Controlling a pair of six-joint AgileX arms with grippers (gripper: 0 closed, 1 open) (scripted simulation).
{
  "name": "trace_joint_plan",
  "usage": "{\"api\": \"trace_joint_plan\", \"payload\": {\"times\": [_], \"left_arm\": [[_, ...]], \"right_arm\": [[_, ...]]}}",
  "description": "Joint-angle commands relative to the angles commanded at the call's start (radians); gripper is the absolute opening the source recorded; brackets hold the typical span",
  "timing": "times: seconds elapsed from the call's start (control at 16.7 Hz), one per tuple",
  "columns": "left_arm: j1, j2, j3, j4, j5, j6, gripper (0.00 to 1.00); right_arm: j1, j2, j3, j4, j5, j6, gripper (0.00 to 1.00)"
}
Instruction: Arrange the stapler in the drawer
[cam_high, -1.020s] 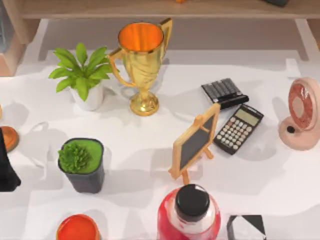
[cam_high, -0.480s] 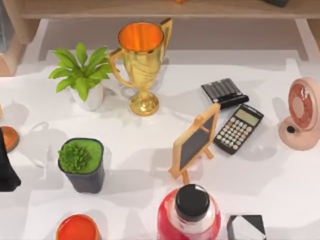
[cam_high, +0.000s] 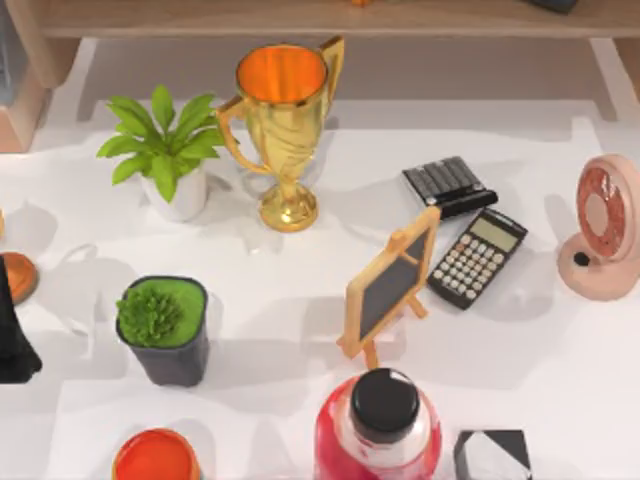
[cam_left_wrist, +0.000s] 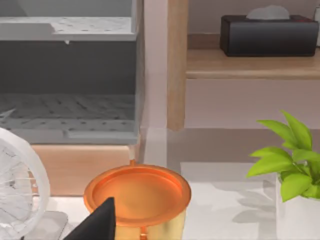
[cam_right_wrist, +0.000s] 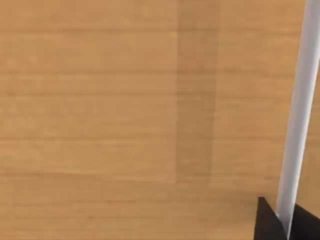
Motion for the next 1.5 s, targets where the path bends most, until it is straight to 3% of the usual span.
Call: {"api": "trace_joint_plan", "payload": {"times": [0.84, 1.5], "left_arm": [[0.000, 0.000, 0.000, 0.000, 0.000, 0.000, 1.00], [0.000, 0.000, 0.000, 0.000, 0.000, 0.000, 1.00]], "right_arm": [[-0.120, -0.073, -0.211, 0.139, -0.122, 0.001, 0.00], [-0.120, -0.073, -0.211, 0.139, -0.122, 0.001, 0.83]]}}
